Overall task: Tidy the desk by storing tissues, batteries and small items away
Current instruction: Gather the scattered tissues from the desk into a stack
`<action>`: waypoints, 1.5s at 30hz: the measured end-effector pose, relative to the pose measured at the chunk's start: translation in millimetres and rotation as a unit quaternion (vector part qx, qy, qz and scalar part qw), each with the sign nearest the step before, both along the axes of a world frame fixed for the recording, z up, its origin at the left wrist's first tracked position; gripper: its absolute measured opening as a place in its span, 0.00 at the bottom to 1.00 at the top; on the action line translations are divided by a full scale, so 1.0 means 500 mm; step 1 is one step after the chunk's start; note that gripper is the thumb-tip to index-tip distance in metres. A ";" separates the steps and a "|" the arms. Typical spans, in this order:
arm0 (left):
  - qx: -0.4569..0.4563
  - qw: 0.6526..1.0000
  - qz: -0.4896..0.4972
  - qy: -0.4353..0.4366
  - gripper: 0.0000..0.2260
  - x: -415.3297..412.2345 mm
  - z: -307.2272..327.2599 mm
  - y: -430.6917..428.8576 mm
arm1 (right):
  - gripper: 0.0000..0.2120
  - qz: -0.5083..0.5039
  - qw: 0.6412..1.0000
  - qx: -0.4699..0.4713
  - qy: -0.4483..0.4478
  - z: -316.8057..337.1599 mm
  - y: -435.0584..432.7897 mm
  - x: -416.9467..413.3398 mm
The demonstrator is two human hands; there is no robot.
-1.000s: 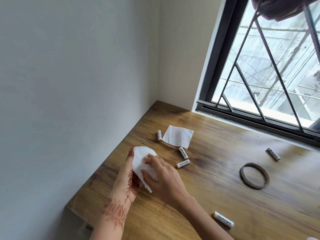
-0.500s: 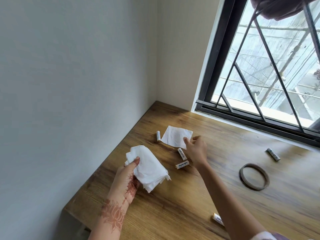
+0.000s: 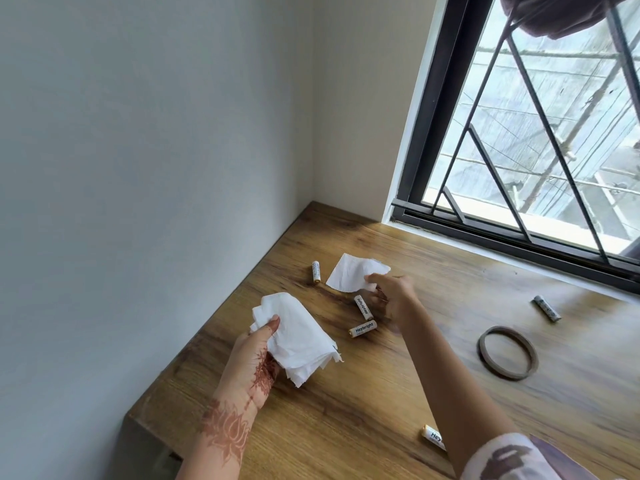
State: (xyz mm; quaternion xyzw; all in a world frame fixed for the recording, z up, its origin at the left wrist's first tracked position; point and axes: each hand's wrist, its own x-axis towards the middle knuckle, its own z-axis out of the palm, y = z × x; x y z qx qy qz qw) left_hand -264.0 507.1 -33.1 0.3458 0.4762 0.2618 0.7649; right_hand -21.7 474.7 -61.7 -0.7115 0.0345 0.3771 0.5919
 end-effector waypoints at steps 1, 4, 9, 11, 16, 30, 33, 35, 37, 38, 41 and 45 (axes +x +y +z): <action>0.001 1.000 -0.001 0.000 0.06 0.000 0.002 0.000 | 0.14 -0.010 0.999 0.039 0.030 0.008 -0.003 -0.001; 0.021 1.000 0.001 0.016 0.04 0.003 0.010 -0.004 | 0.05 -0.008 0.995 0.101 0.022 0.042 -0.016 -0.015; 0.024 1.000 -0.010 -0.014 0.05 -0.002 0.026 -0.013 | 0.06 0.106 0.976 0.079 -0.175 0.135 -0.057 -0.080; 0.029 0.999 -0.020 -0.029 0.08 -0.008 0.025 -0.014 | 0.05 0.164 0.951 0.055 -0.255 0.165 -0.076 -0.119; 0.024 0.997 -0.041 -0.059 0.07 -0.007 0.032 -0.032 | 0.02 0.306 0.884 -0.001 -0.353 0.184 -0.112 -0.223; 0.042 0.991 -0.096 -0.079 0.24 0.004 0.048 -0.133 | 0.14 0.308 0.818 -0.030 -0.486 0.134 -0.219 -0.319; 0.044 0.991 -0.102 -0.074 0.21 0.014 0.048 -0.158 | 0.16 0.299 0.821 -0.032 -0.486 0.135 -0.249 -0.311; 0.055 0.992 -0.093 -0.063 0.11 0.025 0.044 -0.179 | 0.16 0.294 0.819 -0.036 -0.491 0.140 -0.274 -0.304; 0.060 0.993 -0.085 -0.052 0.03 0.036 0.041 -0.201 | 0.14 0.286 0.820 -0.040 -0.494 0.147 -0.302 -0.296; 0.059 0.994 -0.083 -0.050 0.01 0.042 0.041 -0.214 | 0.13 0.283 0.824 -0.039 -0.490 0.150 -0.318 -0.291; 0.050 0.993 -0.093 -0.060 0.04 0.064 0.036 -0.253 | 0.12 0.266 0.845 -0.033 -0.464 0.158 -0.371 -0.275; 0.040 0.988 -0.134 -0.067 0.04 0.112 0.024 -0.315 | 0.10 0.190 0.878 -0.039 -0.438 0.155 -0.451 -0.236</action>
